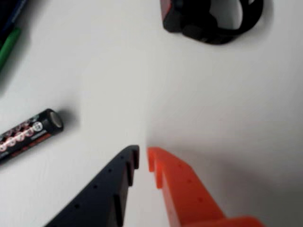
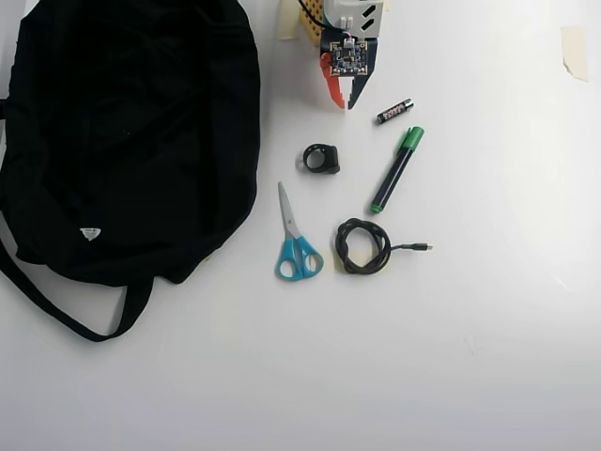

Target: Put the green marker into the black bag

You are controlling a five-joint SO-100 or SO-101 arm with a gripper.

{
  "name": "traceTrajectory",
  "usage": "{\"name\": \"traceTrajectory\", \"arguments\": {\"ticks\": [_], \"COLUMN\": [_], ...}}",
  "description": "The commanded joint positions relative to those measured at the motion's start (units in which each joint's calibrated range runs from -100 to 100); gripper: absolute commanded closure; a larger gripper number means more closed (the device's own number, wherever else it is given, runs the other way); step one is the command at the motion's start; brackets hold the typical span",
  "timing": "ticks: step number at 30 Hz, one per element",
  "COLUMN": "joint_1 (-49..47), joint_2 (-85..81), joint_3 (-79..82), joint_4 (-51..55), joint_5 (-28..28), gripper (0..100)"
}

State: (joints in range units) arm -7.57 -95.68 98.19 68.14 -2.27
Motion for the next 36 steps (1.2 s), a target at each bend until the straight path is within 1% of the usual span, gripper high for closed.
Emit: {"name": "traceTrajectory", "arguments": {"ticks": [1,5,8,12,15,25,36], "joint_1": [0.31,-0.14,-0.36,-0.36,-0.36,-0.36,-0.29], "joint_2": [1.08,2.32,5.31,14.36,20.33,37.92,53.77], "joint_3": [1.27,1.27,-1.7,-11.31,-17.24,-33.32,-51.02], "joint_4": [-1.3,-6.21,-9.92,-16.55,-19.65,-31.36,-36.19], "joint_5": [-0.14,-0.25,-0.25,-0.25,-0.25,-0.25,-0.25], "gripper": [98,98,98,98,98,98,98]}}
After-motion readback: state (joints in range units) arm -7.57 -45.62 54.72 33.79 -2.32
